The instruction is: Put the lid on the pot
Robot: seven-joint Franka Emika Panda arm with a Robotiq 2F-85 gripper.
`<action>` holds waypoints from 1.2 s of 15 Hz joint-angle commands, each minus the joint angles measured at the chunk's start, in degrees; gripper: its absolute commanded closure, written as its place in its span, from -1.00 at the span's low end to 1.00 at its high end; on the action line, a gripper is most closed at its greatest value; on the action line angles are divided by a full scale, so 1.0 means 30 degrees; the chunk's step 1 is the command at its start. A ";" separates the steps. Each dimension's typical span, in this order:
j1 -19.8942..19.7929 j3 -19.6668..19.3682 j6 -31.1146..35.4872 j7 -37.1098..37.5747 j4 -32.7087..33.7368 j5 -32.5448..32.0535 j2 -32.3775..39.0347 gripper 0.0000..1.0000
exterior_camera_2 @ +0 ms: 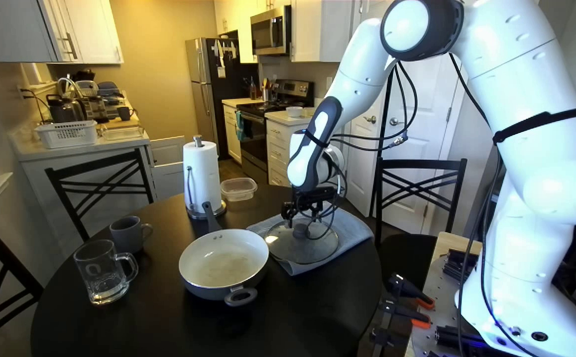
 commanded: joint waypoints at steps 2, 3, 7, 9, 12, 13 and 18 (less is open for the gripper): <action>-0.0272 0.0365 0.0796 -0.1200 0.0054 0.0560 0.0786 -1.00; -0.0452 0.0593 0.0987 -0.1453 0.0003 0.0684 0.0840 -1.00; -0.1301 0.1762 0.1628 -0.2811 -0.0075 0.1362 0.0933 -1.00; -0.1461 0.2052 0.1635 -0.3205 -0.0055 0.1602 0.0968 -1.00; -0.1207 0.1817 0.1686 -0.3005 -0.0076 0.1570 0.0983 -1.00; -0.1107 0.1693 0.1747 -0.2907 -0.0069 0.1516 0.1006 -1.00; -0.0871 0.1296 0.1745 -0.2514 -0.0068 0.1489 0.1039 -0.50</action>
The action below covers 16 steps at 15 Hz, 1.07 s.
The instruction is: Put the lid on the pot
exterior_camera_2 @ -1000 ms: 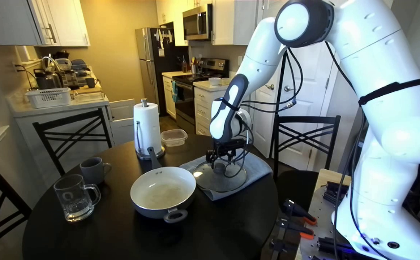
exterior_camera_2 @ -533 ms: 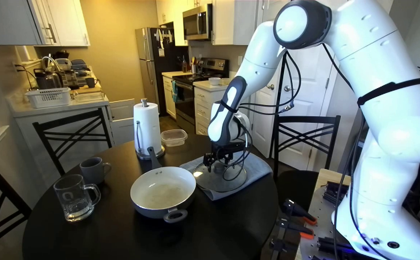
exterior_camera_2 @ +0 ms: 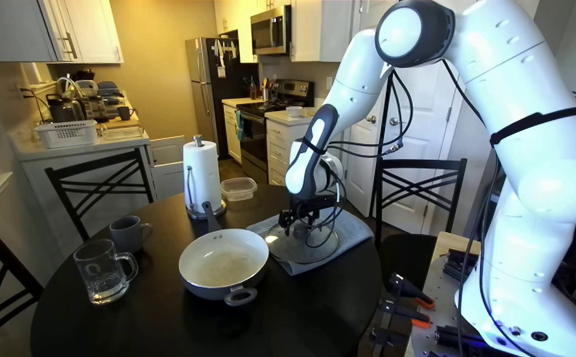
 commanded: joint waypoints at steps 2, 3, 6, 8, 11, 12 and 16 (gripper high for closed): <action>0.0181 -0.0321 0.0160 -0.0179 -0.0123 0.0492 0.0067 -0.33; 0.0309 -0.0486 -0.0022 -0.0032 -0.0113 0.0441 0.0056 -0.20; 0.0909 -0.1214 -0.0524 0.0495 -0.0310 0.0172 -0.0199 0.17; 0.1371 -0.1634 -0.0837 0.0831 -0.0345 0.0012 -0.0365 0.30; 0.1918 -0.2047 -0.0987 0.1092 -0.0343 -0.0063 -0.0362 0.33; 0.2059 -0.2165 -0.1074 0.1158 -0.0331 -0.0091 -0.0366 0.33; 0.2255 -0.2330 -0.1327 0.1207 -0.0251 -0.0117 -0.0294 -0.71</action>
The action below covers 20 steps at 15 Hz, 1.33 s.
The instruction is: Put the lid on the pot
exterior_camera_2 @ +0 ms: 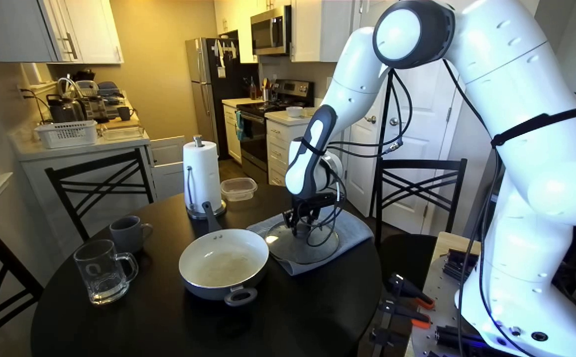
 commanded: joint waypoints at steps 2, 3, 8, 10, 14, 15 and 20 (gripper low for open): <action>0.0311 -0.0329 -0.1236 0.0361 -0.0325 -0.0087 -0.0268 -0.92; 0.0305 -0.0320 -0.1596 0.0388 -0.0366 -0.0082 -0.0341 -0.98; 0.0366 -0.0247 -0.1848 0.0422 -0.0370 -0.0126 -0.0522 0.04; 0.0586 -0.0353 -0.1597 0.0557 -0.0375 -0.0238 -0.0559 0.31; 0.0689 -0.0494 -0.1535 0.0644 -0.0385 -0.0303 -0.0549 0.40; 0.0623 -0.0448 -0.1568 0.0609 -0.0352 -0.0248 -0.0523 0.41; 0.0264 -0.0068 -0.0782 0.0350 -0.1427 0.0174 -0.1777 0.41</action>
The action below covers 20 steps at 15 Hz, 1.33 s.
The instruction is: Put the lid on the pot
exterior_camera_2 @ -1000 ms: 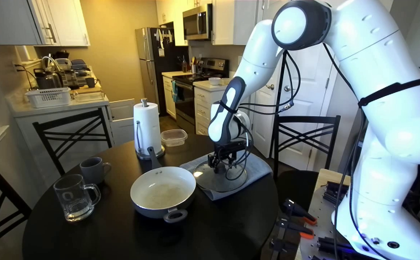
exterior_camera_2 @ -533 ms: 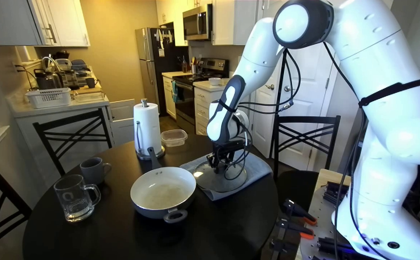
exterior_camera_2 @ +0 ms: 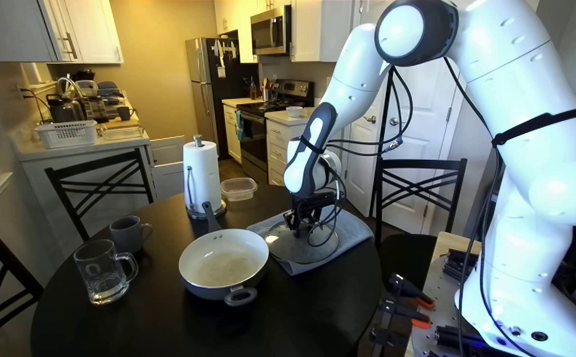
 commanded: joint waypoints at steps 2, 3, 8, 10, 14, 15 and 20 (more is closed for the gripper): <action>0.0628 -0.0477 0.1321 0.0688 -0.2330 -0.0196 -0.2467 0.41; 0.0847 -0.0658 0.1625 0.0791 -0.2678 -0.0293 -0.2853 0.41; 0.1883 -0.1985 0.1731 0.1977 -0.3650 -0.1199 -0.4625 0.41; 0.1900 -0.2163 0.1488 0.2222 -0.3744 -0.1533 -0.5040 0.41; 0.1377 -0.1615 0.0997 0.1790 -0.3365 -0.1492 -0.4694 -0.73; 0.1168 -0.1370 0.0805 0.1556 -0.3147 -0.1289 -0.4487 -0.84; 0.0594 -0.0676 0.0099 0.1321 -0.2534 -0.0845 -0.3311 -1.00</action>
